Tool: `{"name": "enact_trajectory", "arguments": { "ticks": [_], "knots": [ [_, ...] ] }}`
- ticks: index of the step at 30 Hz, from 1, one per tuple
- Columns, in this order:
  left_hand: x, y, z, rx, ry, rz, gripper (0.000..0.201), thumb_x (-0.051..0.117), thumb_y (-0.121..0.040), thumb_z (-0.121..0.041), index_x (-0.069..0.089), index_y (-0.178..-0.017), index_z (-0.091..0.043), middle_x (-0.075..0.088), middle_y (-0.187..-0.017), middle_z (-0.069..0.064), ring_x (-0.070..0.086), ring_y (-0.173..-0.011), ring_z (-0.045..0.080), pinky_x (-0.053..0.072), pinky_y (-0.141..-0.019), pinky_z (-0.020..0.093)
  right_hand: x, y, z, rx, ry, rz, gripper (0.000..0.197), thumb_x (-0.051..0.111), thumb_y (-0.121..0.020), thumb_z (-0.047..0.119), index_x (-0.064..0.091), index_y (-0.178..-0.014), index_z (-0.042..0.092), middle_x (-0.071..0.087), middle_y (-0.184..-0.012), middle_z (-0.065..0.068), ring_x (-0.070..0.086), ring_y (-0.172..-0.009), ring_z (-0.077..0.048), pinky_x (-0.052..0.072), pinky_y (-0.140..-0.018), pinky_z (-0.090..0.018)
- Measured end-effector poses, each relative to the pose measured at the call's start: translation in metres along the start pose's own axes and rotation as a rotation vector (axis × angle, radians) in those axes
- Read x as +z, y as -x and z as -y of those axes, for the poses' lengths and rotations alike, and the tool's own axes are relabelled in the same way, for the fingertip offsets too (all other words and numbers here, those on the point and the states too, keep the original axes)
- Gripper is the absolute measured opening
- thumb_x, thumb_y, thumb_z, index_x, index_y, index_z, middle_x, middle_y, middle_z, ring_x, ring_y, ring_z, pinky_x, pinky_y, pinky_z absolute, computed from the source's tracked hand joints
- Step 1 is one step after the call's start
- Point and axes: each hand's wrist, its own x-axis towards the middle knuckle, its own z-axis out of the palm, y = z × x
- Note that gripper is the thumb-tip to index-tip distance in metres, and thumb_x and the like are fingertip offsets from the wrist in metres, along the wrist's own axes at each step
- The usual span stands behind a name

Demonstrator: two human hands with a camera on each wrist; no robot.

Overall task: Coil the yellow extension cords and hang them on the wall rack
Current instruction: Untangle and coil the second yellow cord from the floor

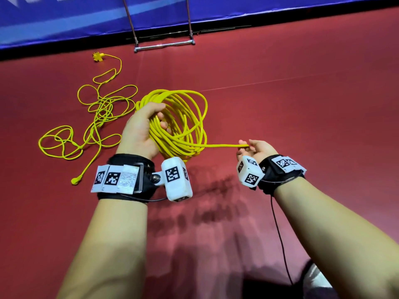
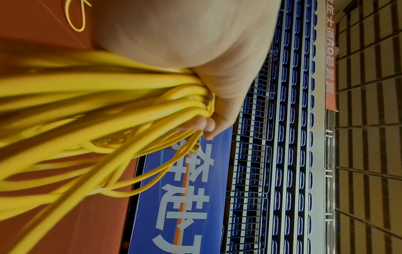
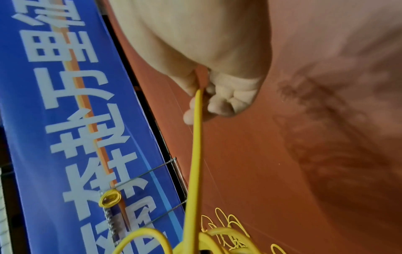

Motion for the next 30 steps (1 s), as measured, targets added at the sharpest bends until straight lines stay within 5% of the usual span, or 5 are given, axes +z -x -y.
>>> {"name": "enact_trajectory", "arguments": {
  "ticks": [7, 15, 23, 26, 30],
  "knots": [
    [-0.004, -0.002, 0.009, -0.046, -0.071, -0.013, 0.023, 0.061, -0.087, -0.012, 0.051, -0.067, -0.019, 0.046, -0.054, -0.007, 0.041, -0.040, 0.008, 0.035, -0.048, 0.021, 0.010, 0.008, 0.001, -0.069, 0.200, 0.047, 0.032, 0.037, -0.105, 0.018, 0.043, -0.074, 0.011, 0.048, -0.043, 0.001, 0.046, -0.033, -0.012, 0.038, -0.041, -0.016],
    [-0.006, -0.004, 0.014, -0.092, -0.114, -0.018, 0.021, 0.064, -0.087, -0.015, 0.059, -0.067, -0.017, 0.051, -0.058, -0.005, 0.046, -0.043, 0.009, 0.038, -0.050, 0.023, 0.045, 0.037, 0.004, -0.419, 0.541, 0.356, 0.029, 0.029, -0.106, 0.007, 0.055, -0.114, 0.014, 0.070, -0.078, 0.002, 0.070, -0.069, -0.014, 0.045, -0.059, -0.025],
    [-0.002, 0.000, 0.019, -0.126, -0.081, -0.045, 0.016, 0.059, -0.093, -0.016, 0.059, -0.077, -0.014, 0.056, -0.057, -0.003, 0.051, -0.043, 0.011, 0.048, -0.044, 0.021, 0.060, 0.054, 0.007, -0.682, 0.789, 0.549, 0.038, 0.034, -0.101, 0.002, 0.063, -0.094, 0.025, 0.063, -0.089, 0.005, 0.060, -0.094, -0.016, 0.039, -0.086, -0.037],
    [-0.001, 0.001, 0.021, -0.131, -0.139, -0.029, 0.015, 0.061, -0.093, -0.019, 0.060, -0.078, -0.015, 0.059, -0.057, -0.002, 0.054, -0.043, 0.012, 0.049, -0.046, 0.021, 0.065, 0.060, 0.006, -0.784, 0.964, 0.624, 0.038, 0.037, -0.096, 0.000, 0.064, -0.087, 0.025, 0.065, -0.088, 0.006, 0.057, -0.094, -0.014, 0.037, -0.088, -0.034],
    [0.003, 0.005, 0.026, -0.148, -0.238, 0.028, 0.010, 0.066, -0.090, -0.018, 0.064, -0.080, -0.014, 0.061, -0.064, 0.001, 0.057, -0.046, 0.013, 0.050, -0.047, 0.023, 0.071, 0.075, 0.001, -0.929, 1.203, 0.676, 0.033, 0.040, -0.095, -0.010, 0.063, -0.091, 0.012, 0.061, -0.084, 0.005, 0.053, -0.075, 0.006, 0.038, -0.079, -0.013]
  ]
}}
